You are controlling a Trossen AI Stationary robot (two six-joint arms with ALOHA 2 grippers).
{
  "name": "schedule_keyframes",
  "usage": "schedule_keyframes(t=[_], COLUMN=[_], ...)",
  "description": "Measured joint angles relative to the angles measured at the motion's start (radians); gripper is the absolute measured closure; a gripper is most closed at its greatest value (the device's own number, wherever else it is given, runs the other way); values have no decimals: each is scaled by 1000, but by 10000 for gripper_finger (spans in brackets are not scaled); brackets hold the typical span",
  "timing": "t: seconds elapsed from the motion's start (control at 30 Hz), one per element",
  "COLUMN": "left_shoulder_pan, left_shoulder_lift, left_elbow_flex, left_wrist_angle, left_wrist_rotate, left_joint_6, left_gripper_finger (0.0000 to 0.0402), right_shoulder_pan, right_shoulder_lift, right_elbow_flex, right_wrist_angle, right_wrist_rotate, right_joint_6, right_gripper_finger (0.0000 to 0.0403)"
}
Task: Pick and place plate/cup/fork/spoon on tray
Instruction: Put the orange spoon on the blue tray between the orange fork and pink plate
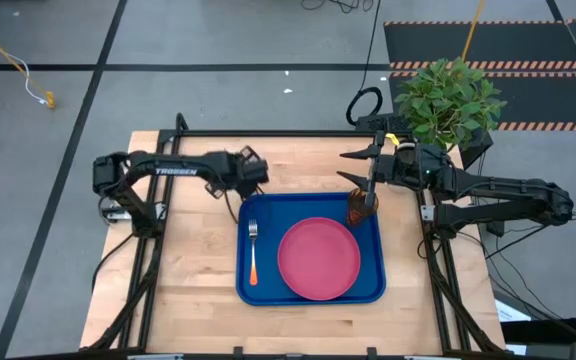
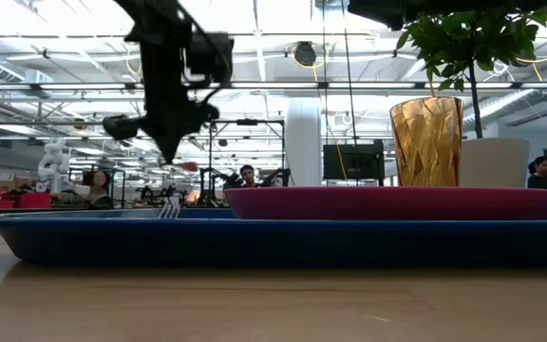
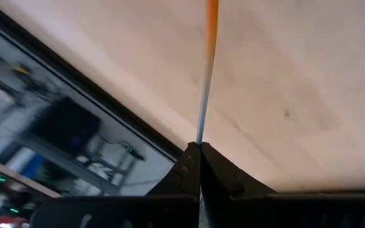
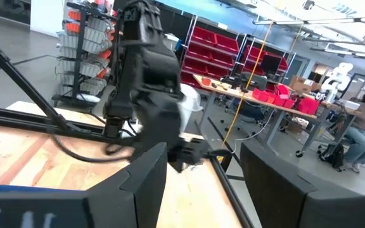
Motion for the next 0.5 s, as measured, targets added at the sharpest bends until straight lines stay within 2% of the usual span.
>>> schedule_keyframes(t=[0.23, 0.4, 0.5], left_shoulder_pan=[-252, -413, -478], left_shoulder_lift=[0, 0, 0], left_elbow_flex=[10, 10, 10], left_wrist_angle=[43, 176, 239], left_wrist_rotate=[0, -70, -84], left_joint_6=[-83, -123, -162], left_gripper_finger=[401, 401, 401], right_shoulder_pan=[0, 1, 1], right_shoulder_lift=[0, -8, -15], right_elbow_flex=[0, 0, 0], right_wrist_angle=[-19, -20, -20], right_wrist_rotate=[14, 74, 76], right_joint_6=[19, 30, 43], right_gripper_finger=[211, 211, 211])
